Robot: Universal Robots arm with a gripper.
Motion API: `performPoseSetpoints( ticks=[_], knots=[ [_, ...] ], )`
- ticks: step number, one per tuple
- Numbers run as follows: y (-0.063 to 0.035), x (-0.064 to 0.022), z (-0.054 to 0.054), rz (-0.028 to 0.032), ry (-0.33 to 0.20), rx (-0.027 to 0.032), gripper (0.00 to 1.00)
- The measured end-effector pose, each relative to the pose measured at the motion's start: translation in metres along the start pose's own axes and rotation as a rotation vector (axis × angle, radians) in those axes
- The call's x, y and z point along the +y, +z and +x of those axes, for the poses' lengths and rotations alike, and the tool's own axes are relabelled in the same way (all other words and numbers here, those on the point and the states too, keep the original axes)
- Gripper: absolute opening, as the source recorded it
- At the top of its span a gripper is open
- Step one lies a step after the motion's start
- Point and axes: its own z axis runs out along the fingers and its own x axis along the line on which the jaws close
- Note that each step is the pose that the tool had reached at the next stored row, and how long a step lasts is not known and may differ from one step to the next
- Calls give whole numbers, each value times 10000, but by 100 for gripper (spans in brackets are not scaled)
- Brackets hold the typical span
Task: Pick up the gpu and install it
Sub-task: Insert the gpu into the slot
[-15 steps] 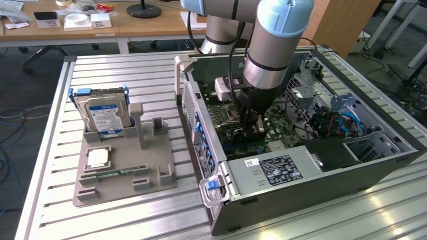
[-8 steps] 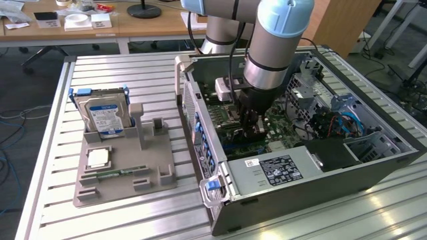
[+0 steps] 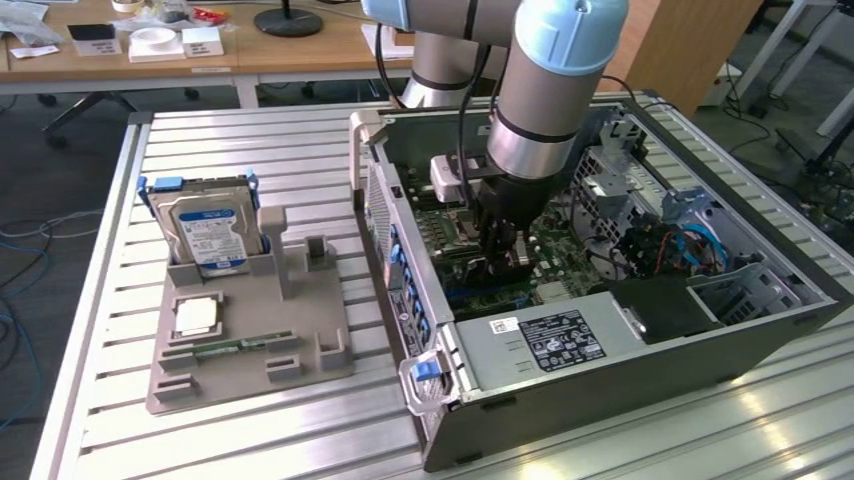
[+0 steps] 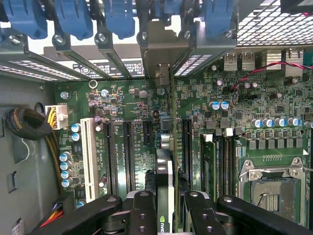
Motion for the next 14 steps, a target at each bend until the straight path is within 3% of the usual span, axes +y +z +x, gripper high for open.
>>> performPoseSetpoints(
  ticks=[14],
  knots=[
    [0, 0, 0, 1, 0, 1, 27]
  ],
)
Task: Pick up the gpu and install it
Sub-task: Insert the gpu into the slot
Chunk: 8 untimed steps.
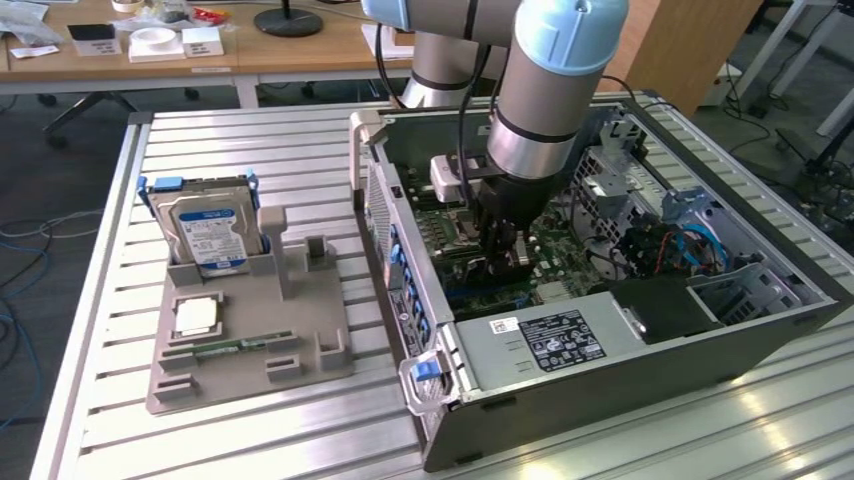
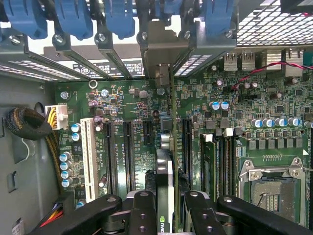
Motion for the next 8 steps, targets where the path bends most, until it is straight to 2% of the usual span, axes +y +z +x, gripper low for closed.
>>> performPoseSetpoints(
  ticks=[3, 4, 8],
  knots=[
    [3, 0, -1, 2, 1, -8, 28],
    [1, 0, -1, 1, 1, -3, 34],
    [-11, 0, 0, -2, 1, 3, 34]
  ],
)
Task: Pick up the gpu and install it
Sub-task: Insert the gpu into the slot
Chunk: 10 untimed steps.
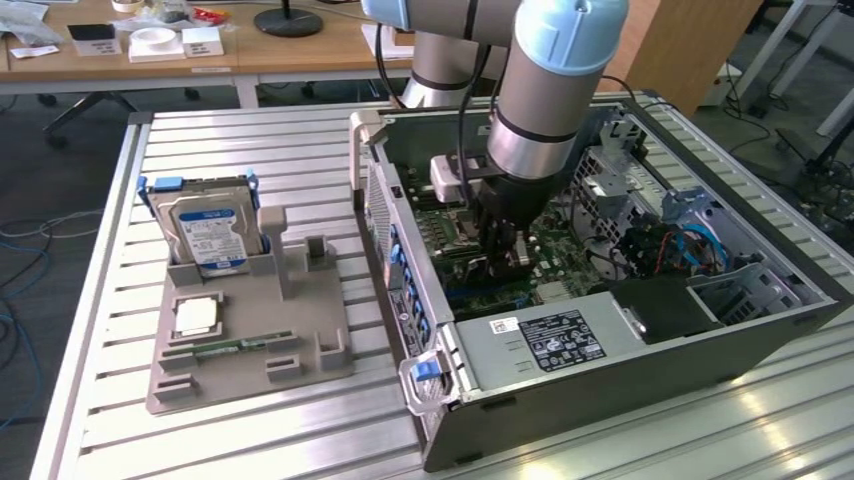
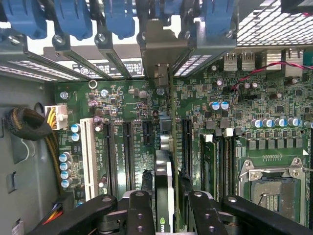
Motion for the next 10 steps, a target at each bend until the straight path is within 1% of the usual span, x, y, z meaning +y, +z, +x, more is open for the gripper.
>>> performPoseSetpoints(
  ticks=[5, 10],
  knots=[
    [-119, -1, -4, 1, 0, -3, 34],
    [-128, -2, -6, 2, -2, -4, 34]
  ],
)
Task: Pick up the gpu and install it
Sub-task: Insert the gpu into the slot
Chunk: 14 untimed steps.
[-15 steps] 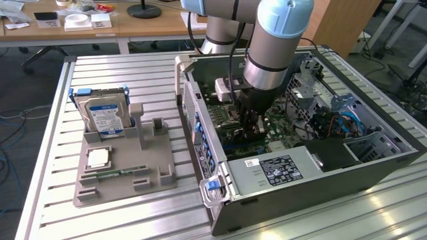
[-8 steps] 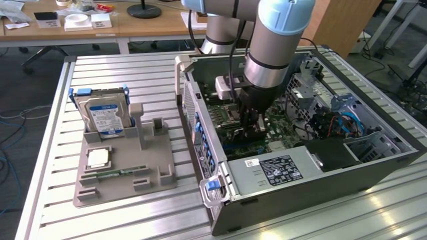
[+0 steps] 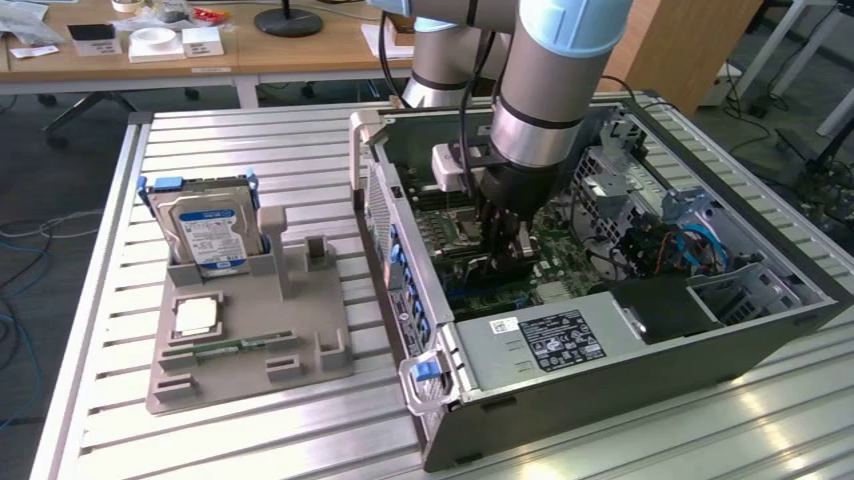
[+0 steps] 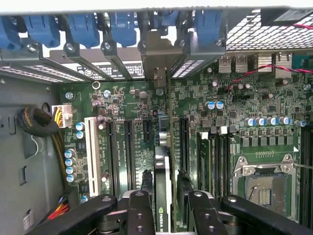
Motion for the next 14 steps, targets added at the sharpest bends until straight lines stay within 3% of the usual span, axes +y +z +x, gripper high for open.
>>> performPoseSetpoints(
  ticks=[14],
  knots=[
    [0, 1, -6, 1, 1, 1, 34]
  ],
)
